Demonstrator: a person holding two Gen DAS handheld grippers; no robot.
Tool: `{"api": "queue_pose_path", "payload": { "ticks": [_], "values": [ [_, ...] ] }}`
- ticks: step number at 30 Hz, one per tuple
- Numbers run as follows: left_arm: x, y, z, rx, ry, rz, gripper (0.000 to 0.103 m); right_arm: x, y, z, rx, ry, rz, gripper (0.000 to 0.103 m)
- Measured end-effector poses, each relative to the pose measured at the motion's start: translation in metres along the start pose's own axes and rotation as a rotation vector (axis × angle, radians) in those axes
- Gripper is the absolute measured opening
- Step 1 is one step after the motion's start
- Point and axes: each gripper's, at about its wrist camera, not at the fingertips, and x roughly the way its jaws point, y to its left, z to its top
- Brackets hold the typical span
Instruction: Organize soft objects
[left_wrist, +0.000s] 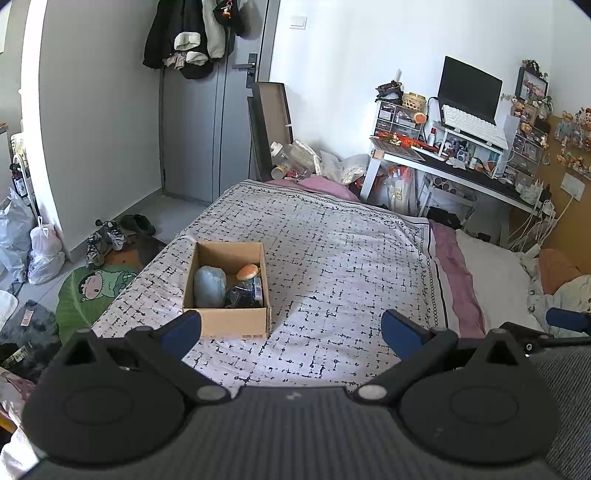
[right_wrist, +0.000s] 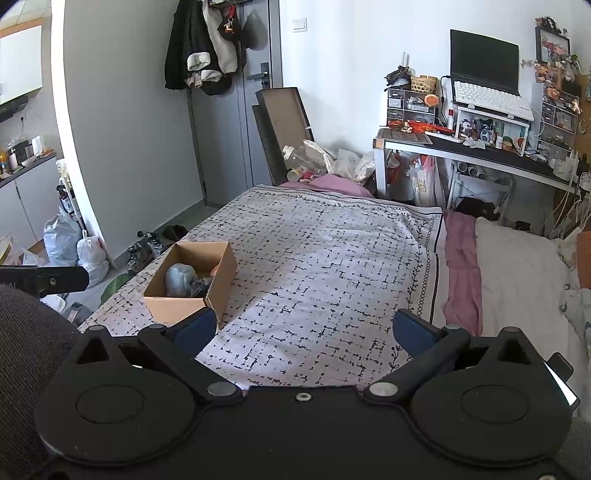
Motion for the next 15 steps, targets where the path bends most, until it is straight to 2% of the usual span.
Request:
{"api": "queue_pose_path", "payload": {
  "ticks": [15],
  "values": [
    [0.0014,-0.0007,-0.0001,0.009,0.004,0.001,0.103,0.0008,-0.0027,-0.0013,0.007,0.003,-0.002,0.103]
  ]
}}
